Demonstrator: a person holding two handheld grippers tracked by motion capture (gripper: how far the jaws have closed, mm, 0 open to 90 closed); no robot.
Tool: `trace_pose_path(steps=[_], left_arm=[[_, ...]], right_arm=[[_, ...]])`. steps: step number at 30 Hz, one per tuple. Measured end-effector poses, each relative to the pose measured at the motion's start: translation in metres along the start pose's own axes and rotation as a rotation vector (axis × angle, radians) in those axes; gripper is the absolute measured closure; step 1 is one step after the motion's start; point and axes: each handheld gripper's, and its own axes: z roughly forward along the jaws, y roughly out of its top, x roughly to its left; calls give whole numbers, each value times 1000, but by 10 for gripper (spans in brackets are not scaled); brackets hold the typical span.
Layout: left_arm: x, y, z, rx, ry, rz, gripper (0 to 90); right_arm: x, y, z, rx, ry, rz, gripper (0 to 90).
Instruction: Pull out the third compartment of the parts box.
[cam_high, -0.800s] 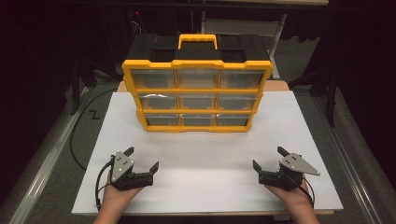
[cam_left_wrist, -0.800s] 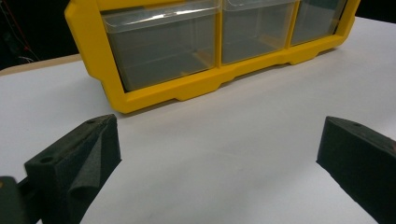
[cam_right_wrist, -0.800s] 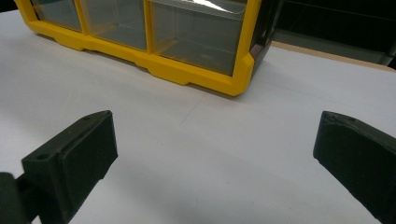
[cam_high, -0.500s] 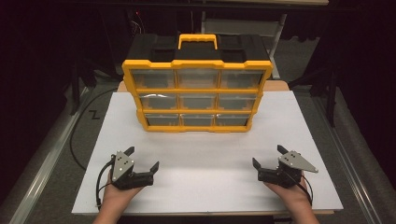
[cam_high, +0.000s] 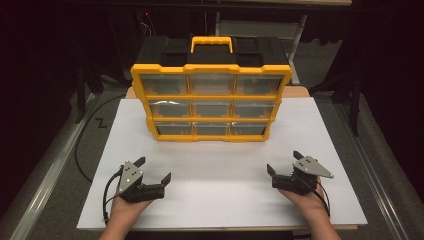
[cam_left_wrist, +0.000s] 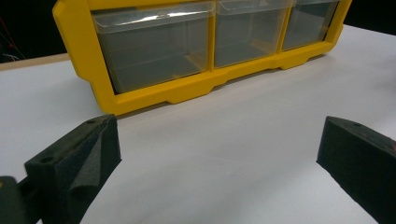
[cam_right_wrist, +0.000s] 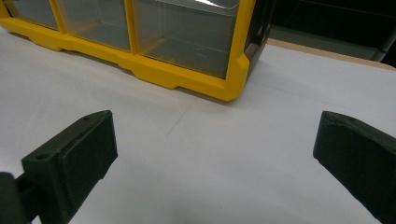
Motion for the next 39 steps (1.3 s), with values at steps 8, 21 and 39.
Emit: trace_pose_path(steps=[8,21,39], left_arm=[[0,0,0,-5,-1,1,5],[1,0,-1,2,6,12,4],[-1,0,-1,-8,3,13,5]], right_arm=[[-3,8,21,1,-9,19,11],[2,21,48,21,-38,-69,12],[5,13,28,36,-55,-173,12]])
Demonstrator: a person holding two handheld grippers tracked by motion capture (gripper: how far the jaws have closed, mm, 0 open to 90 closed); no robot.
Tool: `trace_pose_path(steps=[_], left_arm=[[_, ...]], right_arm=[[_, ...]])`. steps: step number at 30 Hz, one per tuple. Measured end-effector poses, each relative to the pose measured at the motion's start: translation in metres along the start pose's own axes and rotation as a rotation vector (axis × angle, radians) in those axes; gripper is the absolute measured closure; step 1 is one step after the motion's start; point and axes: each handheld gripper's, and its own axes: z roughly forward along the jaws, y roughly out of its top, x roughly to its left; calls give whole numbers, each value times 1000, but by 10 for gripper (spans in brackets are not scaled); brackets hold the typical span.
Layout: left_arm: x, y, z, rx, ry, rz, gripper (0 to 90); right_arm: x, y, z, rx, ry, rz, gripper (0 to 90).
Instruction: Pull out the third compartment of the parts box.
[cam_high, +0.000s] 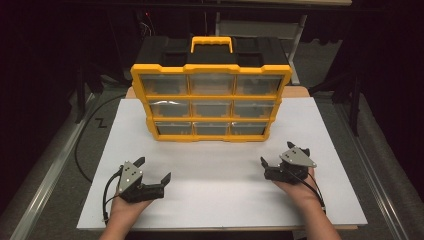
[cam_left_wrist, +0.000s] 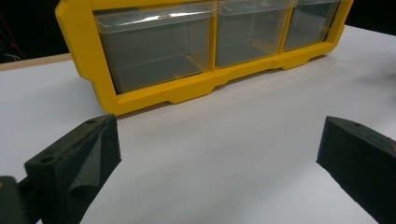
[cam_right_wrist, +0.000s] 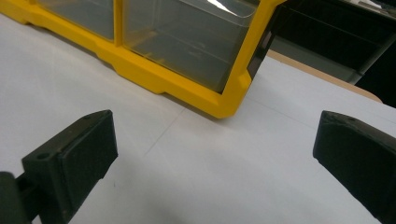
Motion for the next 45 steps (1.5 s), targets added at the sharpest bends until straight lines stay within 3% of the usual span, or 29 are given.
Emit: trace_pose_path(steps=[15,18,26,27,32,34,36,45], left_arm=[[0,0,0,-2,11,3,4],[0,0,0,-6,11,3,5],[0,0,-1,-15,11,3,5],[0,0,-1,-15,12,3,4],[0,0,-1,-17,13,2,5],[0,0,-1,-17,12,2,5],[0,0,-1,-17,12,2,4],[0,1,-1,-19,8,-5,5]], right_arm=[[5,-3,0,50,-2,-141,14],[7,-3,-1,62,-18,-202,14],[10,-3,-3,82,-29,-288,14],[12,-4,-3,95,-29,-325,12],[17,-5,-3,116,-31,-371,11],[19,-5,-2,123,-36,-402,11],[21,-4,-2,128,-46,-466,11],[27,-3,-5,139,-65,-549,11]])
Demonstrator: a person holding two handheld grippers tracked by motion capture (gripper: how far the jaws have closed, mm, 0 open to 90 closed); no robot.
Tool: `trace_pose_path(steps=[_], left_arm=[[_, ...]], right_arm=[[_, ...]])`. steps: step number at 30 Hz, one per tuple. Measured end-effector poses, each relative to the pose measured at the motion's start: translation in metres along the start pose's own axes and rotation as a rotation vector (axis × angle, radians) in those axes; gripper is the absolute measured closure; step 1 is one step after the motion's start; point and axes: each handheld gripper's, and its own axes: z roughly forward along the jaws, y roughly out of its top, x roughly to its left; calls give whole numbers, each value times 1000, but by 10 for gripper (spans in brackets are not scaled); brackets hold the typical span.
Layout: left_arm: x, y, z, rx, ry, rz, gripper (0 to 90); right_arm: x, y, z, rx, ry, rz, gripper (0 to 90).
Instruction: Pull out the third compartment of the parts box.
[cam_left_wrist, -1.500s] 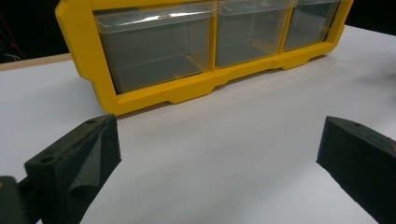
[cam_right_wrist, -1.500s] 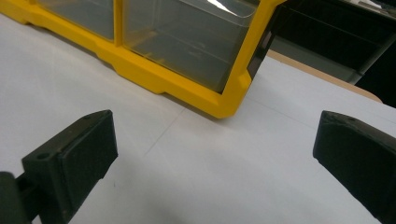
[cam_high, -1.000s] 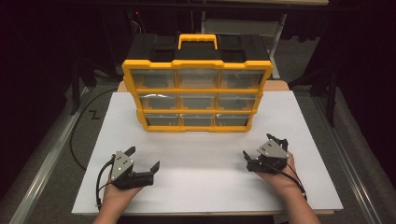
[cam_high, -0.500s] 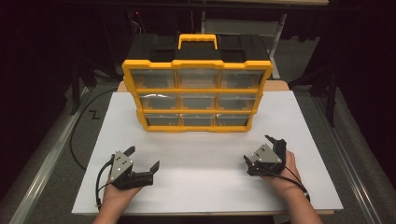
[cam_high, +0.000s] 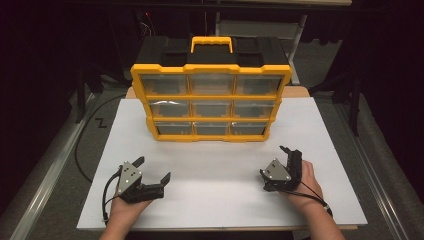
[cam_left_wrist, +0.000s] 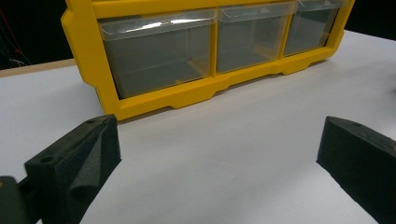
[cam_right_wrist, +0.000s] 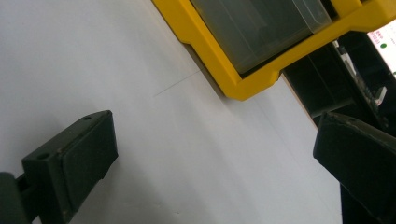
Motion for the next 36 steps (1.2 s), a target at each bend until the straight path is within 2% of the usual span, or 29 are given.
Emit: trace_pose_path(steps=[5,7,8,9,11,14,16,18,20,24,26,27,29,36], left_arm=[[0,0,0,5,-3,-7,5],[0,0,1,8,-3,-4,4],[0,0,0,9,-1,-1,4],[0,0,0,7,0,-3,5],[0,0,0,5,2,-2,4],[0,0,0,5,1,1,5],[0,0,0,4,0,3,4],[0,0,0,2,0,2,5],[0,0,0,1,0,3,4],[1,0,0,-2,3,6,5],[0,0,0,-1,4,6,4],[0,0,0,0,4,9,4],[0,0,0,2,2,9,4],[0,0,0,-1,3,7,5]], right_arm=[[3,3,-2,5,-23,-61,11],[5,5,-4,-1,-37,-99,11],[5,5,-4,-1,-37,-99,11],[7,8,-6,-4,-48,-133,11],[7,8,-7,-3,-48,-147,11],[10,12,-9,0,-68,-213,11],[12,12,-10,11,-68,-205,11],[12,14,-10,1,-83,-267,11],[15,16,-11,7,-91,-277,11],[19,19,-12,9,-106,-346,11],[19,20,-11,6,-103,-357,11],[21,19,-12,14,-108,-343,11],[21,21,-12,8,-114,-389,11],[25,23,-13,21,-139,-443,11]])
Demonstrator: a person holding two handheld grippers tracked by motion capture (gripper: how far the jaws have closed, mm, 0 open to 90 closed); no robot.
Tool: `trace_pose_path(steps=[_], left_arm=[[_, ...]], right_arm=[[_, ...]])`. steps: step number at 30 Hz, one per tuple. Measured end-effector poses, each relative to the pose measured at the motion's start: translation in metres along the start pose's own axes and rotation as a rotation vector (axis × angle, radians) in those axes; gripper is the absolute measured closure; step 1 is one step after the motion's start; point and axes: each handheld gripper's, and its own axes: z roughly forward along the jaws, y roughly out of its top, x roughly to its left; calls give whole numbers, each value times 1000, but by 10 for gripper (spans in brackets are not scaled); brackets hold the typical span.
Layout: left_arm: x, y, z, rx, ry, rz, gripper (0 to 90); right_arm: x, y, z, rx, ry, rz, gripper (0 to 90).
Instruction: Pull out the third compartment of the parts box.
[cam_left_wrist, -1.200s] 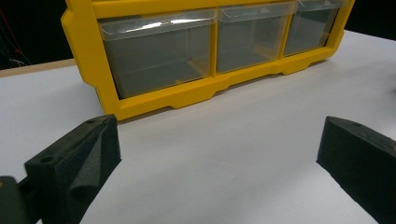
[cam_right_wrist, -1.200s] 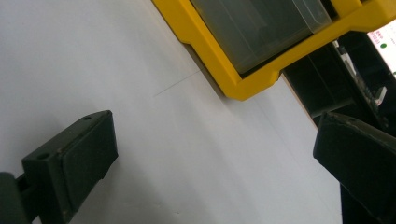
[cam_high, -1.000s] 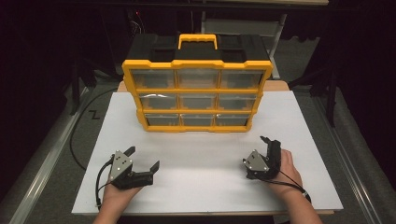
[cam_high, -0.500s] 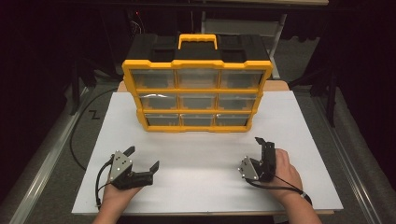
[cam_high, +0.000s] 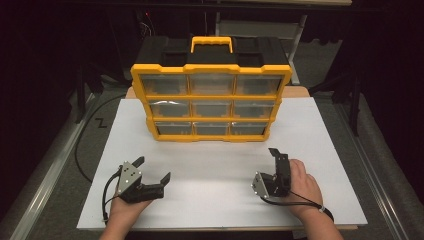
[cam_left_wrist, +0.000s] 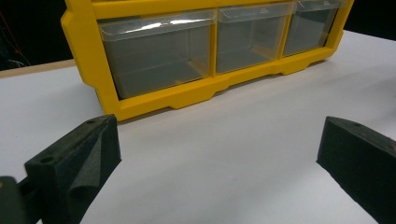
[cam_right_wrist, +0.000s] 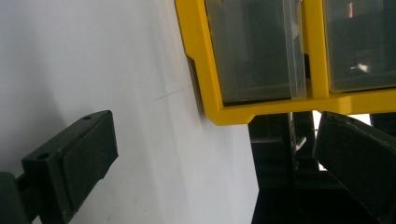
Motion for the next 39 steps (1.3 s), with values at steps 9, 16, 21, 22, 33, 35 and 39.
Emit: trace_pose_path(steps=[9,16,21,22,33,35,39], left_arm=[[0,0,0,-3,2,2,5],[-1,1,0,1,-3,18,5],[-1,1,0,1,-6,30,5],[0,1,-1,2,-7,28,5],[-1,0,-1,5,-19,23,5],[0,1,-2,2,-18,21,5],[1,0,-2,-1,-15,15,5]], right_arm=[[3,4,0,-3,-7,-55,11],[7,10,4,-1,-26,-90,31],[6,11,8,-7,-34,-102,63],[6,11,9,-11,-41,-106,77],[-1,21,16,-8,-120,-117,260],[-2,24,17,-5,-132,-117,286],[-7,28,19,-12,-155,-127,319]])
